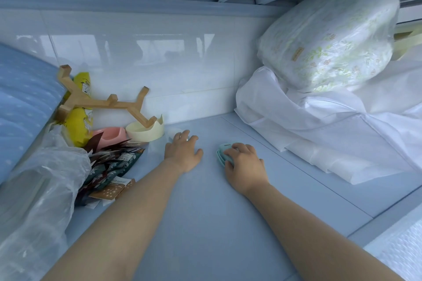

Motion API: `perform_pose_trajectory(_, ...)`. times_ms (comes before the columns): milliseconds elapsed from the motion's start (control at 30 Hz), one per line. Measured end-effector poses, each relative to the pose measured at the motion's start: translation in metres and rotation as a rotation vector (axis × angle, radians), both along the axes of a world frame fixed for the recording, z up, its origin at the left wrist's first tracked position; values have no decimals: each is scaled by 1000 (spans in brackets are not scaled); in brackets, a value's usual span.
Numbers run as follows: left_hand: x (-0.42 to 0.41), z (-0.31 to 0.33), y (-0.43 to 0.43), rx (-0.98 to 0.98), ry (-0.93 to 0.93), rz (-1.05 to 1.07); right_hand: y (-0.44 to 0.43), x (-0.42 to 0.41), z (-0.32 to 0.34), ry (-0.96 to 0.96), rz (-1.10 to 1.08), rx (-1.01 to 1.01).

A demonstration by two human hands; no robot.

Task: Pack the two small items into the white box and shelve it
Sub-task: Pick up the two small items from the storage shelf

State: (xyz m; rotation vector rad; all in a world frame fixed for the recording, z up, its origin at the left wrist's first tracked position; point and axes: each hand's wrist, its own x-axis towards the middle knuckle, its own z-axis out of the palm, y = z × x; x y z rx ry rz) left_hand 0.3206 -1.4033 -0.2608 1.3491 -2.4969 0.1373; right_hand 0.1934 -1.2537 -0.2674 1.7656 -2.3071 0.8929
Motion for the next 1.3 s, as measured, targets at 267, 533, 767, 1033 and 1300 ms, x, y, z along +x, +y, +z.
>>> perform_pose_trajectory(267,-5,-1,-31,259,-77,17,-3,-1,-4,27,-6,-10)
perform_pose_trajectory(533,13,1,16,216,-30,-109,1,-2,0,3,10,4)
perform_pose_trajectory(767,37,13,109,258,-93,-173,37,-1,5,63,-10,66)
perform_pose_trajectory(1033,47,25,146,209,5,-240,72,0,0,71,-18,115)
perform_pose_trajectory(1300,43,-12,168,115,370,-256,98,-2,-5,18,71,29)
